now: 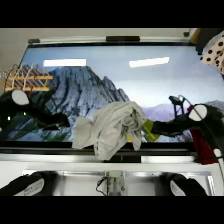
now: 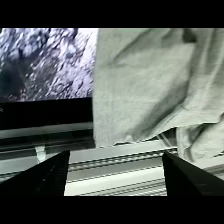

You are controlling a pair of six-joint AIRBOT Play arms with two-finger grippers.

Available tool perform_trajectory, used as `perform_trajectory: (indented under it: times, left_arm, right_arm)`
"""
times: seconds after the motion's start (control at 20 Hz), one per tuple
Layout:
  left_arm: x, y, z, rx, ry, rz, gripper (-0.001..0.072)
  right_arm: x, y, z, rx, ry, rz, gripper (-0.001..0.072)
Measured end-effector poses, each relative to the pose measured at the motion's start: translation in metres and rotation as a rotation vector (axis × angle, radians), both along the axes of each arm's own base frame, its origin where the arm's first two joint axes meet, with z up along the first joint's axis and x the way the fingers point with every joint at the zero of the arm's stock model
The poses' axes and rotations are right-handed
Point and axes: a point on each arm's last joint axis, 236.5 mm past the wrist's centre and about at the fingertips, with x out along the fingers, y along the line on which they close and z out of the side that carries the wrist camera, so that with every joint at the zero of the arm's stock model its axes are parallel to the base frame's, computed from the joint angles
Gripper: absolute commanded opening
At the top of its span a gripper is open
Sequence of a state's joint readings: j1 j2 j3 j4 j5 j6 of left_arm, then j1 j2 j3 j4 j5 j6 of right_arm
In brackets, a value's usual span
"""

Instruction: Fold the shirts.

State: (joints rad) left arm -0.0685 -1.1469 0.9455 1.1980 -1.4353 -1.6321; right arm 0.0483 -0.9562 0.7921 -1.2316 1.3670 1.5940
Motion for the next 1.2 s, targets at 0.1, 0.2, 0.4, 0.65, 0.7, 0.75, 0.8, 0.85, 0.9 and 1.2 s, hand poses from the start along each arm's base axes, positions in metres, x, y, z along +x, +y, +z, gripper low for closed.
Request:
perform_trajectory:
  times: [0.1,0.2,0.4,0.65,0.7,0.75,0.8,0.85,0.9,1.2]
  left_arm:
    - [-0.025,0.003,-0.027,-0.006,0.055,0.043,0.0676]
    - [-0.040,-0.003,-0.047,-0.036,0.083,0.083,0.0676]
    - [-0.047,-0.017,-0.069,-0.079,0.078,0.137,0.0675]
    - [-0.044,-0.035,-0.087,-0.101,0.072,0.150,0.0561]
    - [-0.043,-0.040,-0.088,-0.111,0.074,0.157,0.0511]
    - [-0.042,-0.044,-0.090,-0.119,0.076,0.161,0.0471]
    - [-0.039,-0.047,-0.092,-0.126,0.070,0.170,0.0366]
    - [-0.037,-0.049,-0.095,-0.126,0.063,0.173,0.0275]
    - [-0.035,-0.049,-0.096,-0.123,0.058,0.175,0.0239]
    - [-0.027,-0.051,-0.098,-0.125,0.017,0.163,0.0032]
  right_arm:
    - [-0.006,0.015,-0.016,0.009,0.035,0.047,0.0618]
    - [-0.011,0.025,-0.029,0.004,0.064,0.089,0.0618]
    - [-0.017,0.033,-0.048,-0.003,0.118,0.125,0.0618]
    - [-0.021,0.042,-0.064,0.014,0.182,0.125,0.0619]
    - [-0.021,0.044,-0.066,0.024,0.192,0.121,0.0619]
    - [-0.021,0.047,-0.067,0.034,0.200,0.118,0.0619]
    - [-0.020,0.049,-0.069,0.041,0.202,0.113,0.0618]
    - [-0.020,0.050,-0.071,0.044,0.207,0.109,0.0618]
    - [-0.019,0.051,-0.074,0.047,0.212,0.104,0.0619]
    - [-0.024,0.074,-0.093,0.050,0.232,0.160,0.0070]
